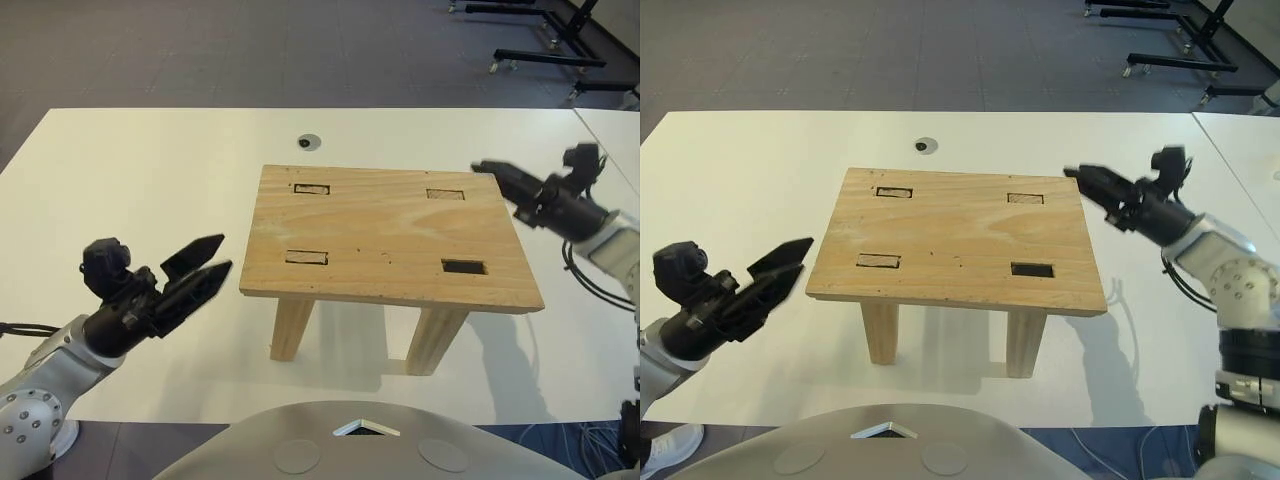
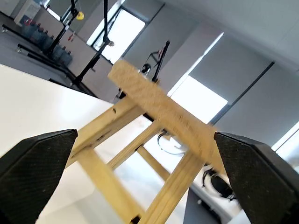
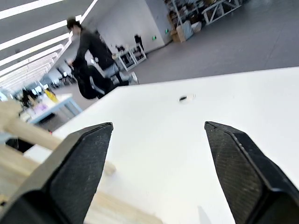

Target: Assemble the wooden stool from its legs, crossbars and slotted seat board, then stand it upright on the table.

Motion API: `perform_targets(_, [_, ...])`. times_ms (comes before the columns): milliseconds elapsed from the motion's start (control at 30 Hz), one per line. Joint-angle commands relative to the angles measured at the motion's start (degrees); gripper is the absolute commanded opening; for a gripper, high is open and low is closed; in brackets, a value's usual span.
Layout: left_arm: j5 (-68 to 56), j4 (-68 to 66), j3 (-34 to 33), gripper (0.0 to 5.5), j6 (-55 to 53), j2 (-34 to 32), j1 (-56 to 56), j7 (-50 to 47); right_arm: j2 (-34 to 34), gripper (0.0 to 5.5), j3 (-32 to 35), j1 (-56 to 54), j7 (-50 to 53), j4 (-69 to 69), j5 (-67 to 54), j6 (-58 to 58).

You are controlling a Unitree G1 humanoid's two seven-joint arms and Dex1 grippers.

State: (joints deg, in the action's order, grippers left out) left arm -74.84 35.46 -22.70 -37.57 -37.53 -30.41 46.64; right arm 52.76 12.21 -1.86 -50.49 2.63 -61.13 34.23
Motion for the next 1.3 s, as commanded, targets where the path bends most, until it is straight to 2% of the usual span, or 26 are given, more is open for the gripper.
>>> perform_targets(33, [12.12,2.48,-0.08,5.38,3.78,-4.82,-6.17,10.72,12.8,3.61,-1.31,11.18,-25.67,-4.72,10.03,-4.9])
perform_targets(100, [15.09,3.45,1.27,5.38,4.51,-5.53,-6.64,12.78,15.88,3.61,-1.32,15.86,-33.21,-8.5,13.16,-6.64])
perform_targets(233, [12.1,6.17,1.98,5.38,3.49,-4.61,-6.48,13.19,18.88,3.61,5.12,20.73,-40.89,-16.55,5.44,0.9])
perform_targets(333, [5.92,9.14,0.71,5.38,1.84,-5.23,-8.28,13.75,21.13,3.61,9.12,28.16,-41.97,-24.24,0.23,4.97])
perform_targets(467, [-3.3,10.95,-0.43,5.38,-0.61,-6.61,-9.15,12.99,19.51,3.61,10.3,34.5,-41.95,-32.18,-1.39,7.45])
perform_targets(600, [-10.23,9.42,2.21,5.38,-2.95,-7.83,-4.6,8.42,14.69,3.61,5.94,29.34,-37.99,-32.78,-0.75,7.93])
perform_targets(733, [-9.04,0.65,13.94,5.38,-9.77,-7.5,6.65,4.49,6.89,3.61,-3.58,17.61,-28.84,-29.15,4.29,7.64])
perform_targets(833, [-4.9,-3.98,18.84,5.38,-11.39,-6.27,14.77,2.71,3.38,3.61,-9.71,10.05,-27.99,-26.54,7.37,7.8])
perform_targets(1067, [12.81,-17.65,19.22,5.38,-4.51,-1.56,30.01,-4.73,-6.05,3.61,-15.52,-0.53,-22.92,-21.89,11.13,6.88])
perform_targets(1300, [29.5,-26.6,20.77,5.38,2.97,2.54,37.79,-8.78,-16.76,3.61,-21.33,-7.99,-16.15,-20.82,14.37,7.03])
